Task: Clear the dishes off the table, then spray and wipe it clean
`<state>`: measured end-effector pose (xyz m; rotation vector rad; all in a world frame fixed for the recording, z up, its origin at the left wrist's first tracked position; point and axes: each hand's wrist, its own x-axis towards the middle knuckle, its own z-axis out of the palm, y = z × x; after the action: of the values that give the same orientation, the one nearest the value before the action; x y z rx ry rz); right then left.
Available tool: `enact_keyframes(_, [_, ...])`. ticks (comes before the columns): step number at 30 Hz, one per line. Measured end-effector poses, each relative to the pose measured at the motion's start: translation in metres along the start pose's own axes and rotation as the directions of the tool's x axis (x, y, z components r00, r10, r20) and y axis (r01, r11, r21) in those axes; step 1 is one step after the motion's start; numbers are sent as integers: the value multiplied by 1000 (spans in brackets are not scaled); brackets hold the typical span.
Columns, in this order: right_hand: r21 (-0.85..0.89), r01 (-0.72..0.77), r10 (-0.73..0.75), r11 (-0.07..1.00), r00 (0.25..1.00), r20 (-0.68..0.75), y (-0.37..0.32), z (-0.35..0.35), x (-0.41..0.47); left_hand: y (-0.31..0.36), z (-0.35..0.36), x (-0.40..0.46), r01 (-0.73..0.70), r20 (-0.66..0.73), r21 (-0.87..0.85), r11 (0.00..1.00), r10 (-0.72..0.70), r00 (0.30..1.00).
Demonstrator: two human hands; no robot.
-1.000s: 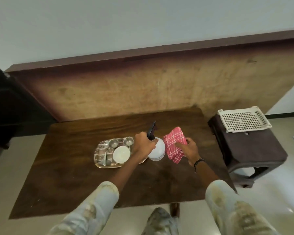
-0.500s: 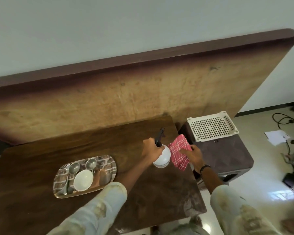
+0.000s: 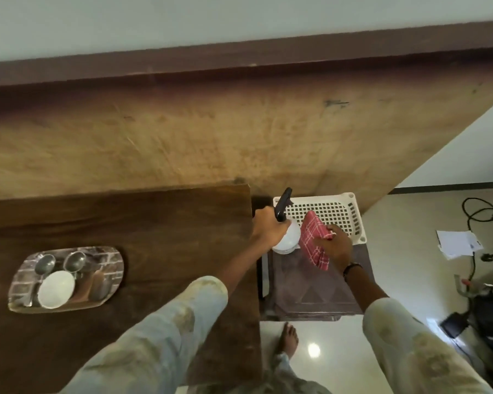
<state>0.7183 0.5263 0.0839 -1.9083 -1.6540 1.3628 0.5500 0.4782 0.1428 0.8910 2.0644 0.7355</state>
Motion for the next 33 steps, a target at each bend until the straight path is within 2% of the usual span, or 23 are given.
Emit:
enact_keyframes(4, [-236, 88, -107, 968, 992, -67, -5, -28, 45, 12, 48, 37, 43, -32, -20, 999, -44, 999])
enact_keyframes(7, [-494, 183, -271, 850, 956, -111, -4, -35, 74, 18, 71, 57, 49, -47, -13, 999, -50, 998])
enact_keyframes(9, [-572, 346, -461, 744, 885, -64, 9, -31, 94, 20, 83, 67, 57, -67, -8, 998, -57, 996])
enact_keyframes(11, [-623, 471, -549, 624, 832, 78, 32, -21, 111, 18, 93, 74, 81, -89, -19, 997, -83, 993])
enact_keyframes(12, [-660, 463, -476, 591, 861, 177, 48, -13, 119, 15, 98, 77, 95, -94, -26, 995, -97, 991])
enact_keyframes(13, [-705, 416, -329, 574, 906, 267, 63, -6, 123, 13, 103, 79, 108, -97, -30, 994, -111, 989])
enact_keyframes(14, [-743, 368, -191, 560, 929, 316, 78, 0, 126, 11, 108, 81, 119, -100, -34, 992, -122, 987])
enact_keyframes(16, [-741, 325, -92, 587, 937, 337, 98, 10, 128, 9, 114, 83, 130, -106, -53, 990, -135, 985])
enact_keyframes(20, [-733, 346, -142, 585, 934, 328, 100, 13, 128, 12, 123, 81, 123, -117, -60, 991, -130, 985])
enact_keyframes(25, [-721, 334, -85, 607, 929, 359, 100, 8, 138, 14, 121, 74, 132, -78, -95, 987, -140, 987])
enact_keyframes(28, [-661, 338, -69, 670, 914, 399, 90, 4, 138, 11, 113, 72, 117, 9, -66, 991, -117, 993])
enact_keyframes(33, [-578, 334, -189, 745, 936, 297, 74, -3, 114, -11, 94, 60, 74, 142, -7, 997, -72, 987])
